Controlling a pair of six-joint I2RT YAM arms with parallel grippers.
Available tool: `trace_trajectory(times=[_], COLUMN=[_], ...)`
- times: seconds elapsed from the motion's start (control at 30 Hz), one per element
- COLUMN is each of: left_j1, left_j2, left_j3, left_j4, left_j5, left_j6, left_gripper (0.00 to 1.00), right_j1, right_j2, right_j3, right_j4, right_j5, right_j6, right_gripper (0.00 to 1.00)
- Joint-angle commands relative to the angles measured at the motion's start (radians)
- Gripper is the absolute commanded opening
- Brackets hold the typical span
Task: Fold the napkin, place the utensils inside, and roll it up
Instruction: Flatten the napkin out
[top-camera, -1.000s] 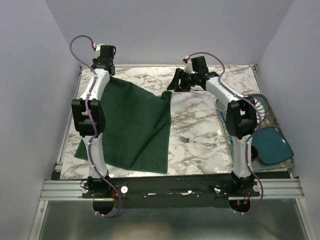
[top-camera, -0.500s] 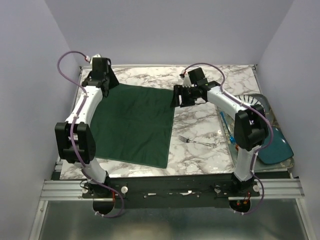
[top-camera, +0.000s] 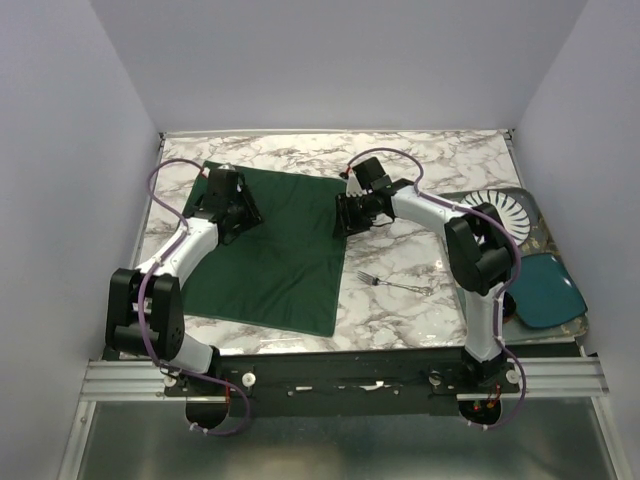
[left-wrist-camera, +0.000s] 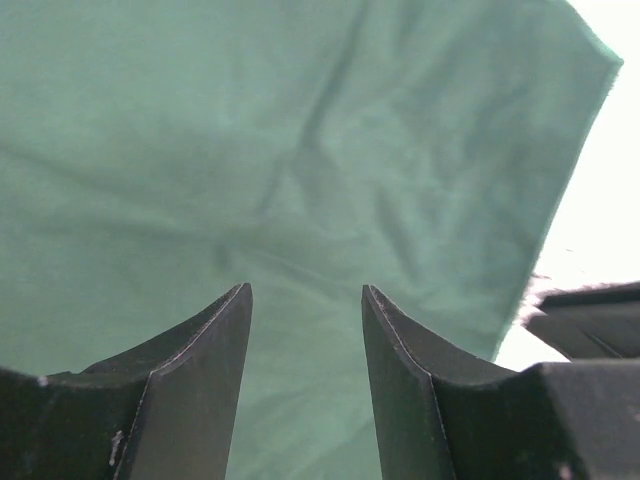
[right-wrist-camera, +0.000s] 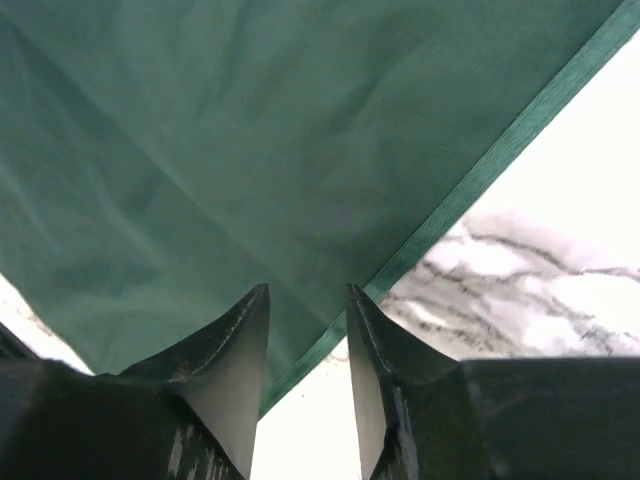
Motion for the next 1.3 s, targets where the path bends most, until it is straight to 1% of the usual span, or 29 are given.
trace_trajectory(times=[0.0, 0.1, 0.17, 0.23, 0.27, 0.33, 0.37, 0.43, 0.47, 0.5, 0.57, 0.6, 0.63, 0.67, 0.7, 0.73, 0.77, 0.8, 0.83, 0.93, 0.97, 1.03, 1.1, 1.13, 1.17, 1.2, 1.23, 1.27], left_j1=[-0.029, -0.068, -0.111, -0.154, -0.203, -0.254, -0.297, -0.341, -0.360, -0.410, -0.469, -0.525, -0.561, -0.590, -0.619, -0.683, -0.709, -0.740, -0.788, -0.842, -0.880, -0.912, -0.928, -0.928, -0.926, -0.928, -0.928, -0.926], left_j2=[-0.054, -0.075, -0.092, -0.104, -0.116, -0.129, -0.139, -0.150, -0.149, -0.146, -0.114, -0.098, -0.083, -0.054, -0.038, -0.023, 0.001, 0.011, 0.021, 0.067, 0.095, 0.115, 0.111, 0.103, 0.095, 0.074, 0.058, 0.039], left_j3=[-0.046, -0.069, -0.076, -0.082, -0.087, -0.101, -0.104, -0.118, -0.118, -0.119, -0.107, -0.102, -0.092, -0.087, -0.081, -0.063, -0.052, -0.043, -0.027, 0.002, 0.008, 0.026, 0.020, 0.004, -0.006, -0.012, -0.033, -0.045], left_j4=[0.066, 0.076, 0.082, 0.083, 0.080, 0.073, 0.067, 0.063, 0.063, 0.060, 0.052, 0.049, 0.049, 0.049, 0.047, 0.043, 0.031, 0.024, 0.020, 0.018, 0.014, -0.002, 0.001, 0.012, 0.024, 0.027, 0.030, 0.033], left_j5=[0.026, 0.038, 0.066, 0.067, 0.055, 0.040, 0.015, 0.006, 0.003, -0.008, -0.008, -0.010, -0.011, -0.017, -0.032, -0.066, -0.092, -0.114, -0.149, -0.163, -0.177, -0.206, -0.217, -0.208, -0.200, -0.201, -0.209, -0.226], left_j6=[0.001, 0.027, 0.038, 0.056, 0.061, 0.079, 0.084, 0.101, 0.119, 0.126, 0.142, 0.143, 0.144, 0.146, 0.147, 0.149, 0.152, 0.152, 0.152, 0.147, 0.147, 0.149, 0.123, 0.115, 0.100, 0.089, 0.077, 0.060], left_gripper=[0.57, 0.55, 0.52, 0.51, 0.51, 0.50, 0.49, 0.49, 0.49, 0.49, 0.47, 0.47, 0.46, 0.45, 0.44, 0.43, 0.40, 0.39, 0.39, 0.36, 0.34, 0.31, 0.29, 0.29, 0.29, 0.28, 0.28, 0.28], right_j1=[-0.002, -0.004, -0.005, -0.015, -0.021, -0.042, -0.050, -0.076, -0.087, -0.096, -0.113, -0.113, -0.111, -0.111, -0.110, -0.111, -0.111, -0.114, -0.134, -0.192, -0.203, -0.212, -0.213, -0.213, -0.213, -0.213, -0.206, -0.197], right_j2=[0.046, 0.067, 0.075, 0.088, 0.095, 0.104, 0.104, 0.099, 0.096, 0.093, 0.075, 0.063, 0.046, -0.008, -0.039, -0.081, -0.121, -0.204, -0.241, -0.355, -0.382, -0.421, -0.425, -0.428, -0.433, -0.441, -0.451, -0.451], right_j3=[0.002, 0.011, 0.013, 0.016, 0.017, 0.019, 0.019, 0.019, 0.019, 0.020, 0.031, 0.054, 0.056, 0.053, 0.036, 0.017, 0.002, -0.015, -0.050, -0.108, -0.127, -0.157, -0.197, -0.220, -0.284, -0.330, -0.370, -0.404], right_j4=[0.068, 0.077, 0.077, 0.075, 0.075, 0.074, 0.066, 0.051, 0.039, 0.032, 0.000, -0.017, -0.027, -0.026, -0.026, -0.026, -0.029, -0.031, -0.031, -0.037, -0.040, -0.040, -0.061, -0.069, -0.052, -0.026, 0.003, 0.046], right_j5=[0.014, 0.014, 0.039, 0.054, 0.054, 0.051, 0.063, 0.092, 0.099, 0.105, 0.108, 0.099, 0.049, 0.018, -0.001, 0.007, 0.031, 0.060, 0.097, 0.128, 0.141, 0.189, 0.172, 0.127, 0.097, 0.067, 0.003, -0.028], right_j6=[0.012, 0.017, 0.026, 0.034, 0.041, 0.049, 0.052, 0.054, 0.055, 0.044, 0.020, -0.004, -0.011, -0.012, -0.009, -0.006, -0.002, 0.001, 0.000, 0.014, 0.015, -0.012, -0.016, -0.005, 0.001, 0.009, 0.026, 0.029], right_gripper=[0.43, 0.42, 0.42, 0.42, 0.42, 0.42, 0.42, 0.42, 0.42, 0.42, 0.43, 0.45, 0.47, 0.50, 0.57, 0.62, 0.68, 0.78, 0.82, 0.85, 0.85, 0.85, 0.81, 0.77, 0.74, 0.68, 0.58, 0.54])
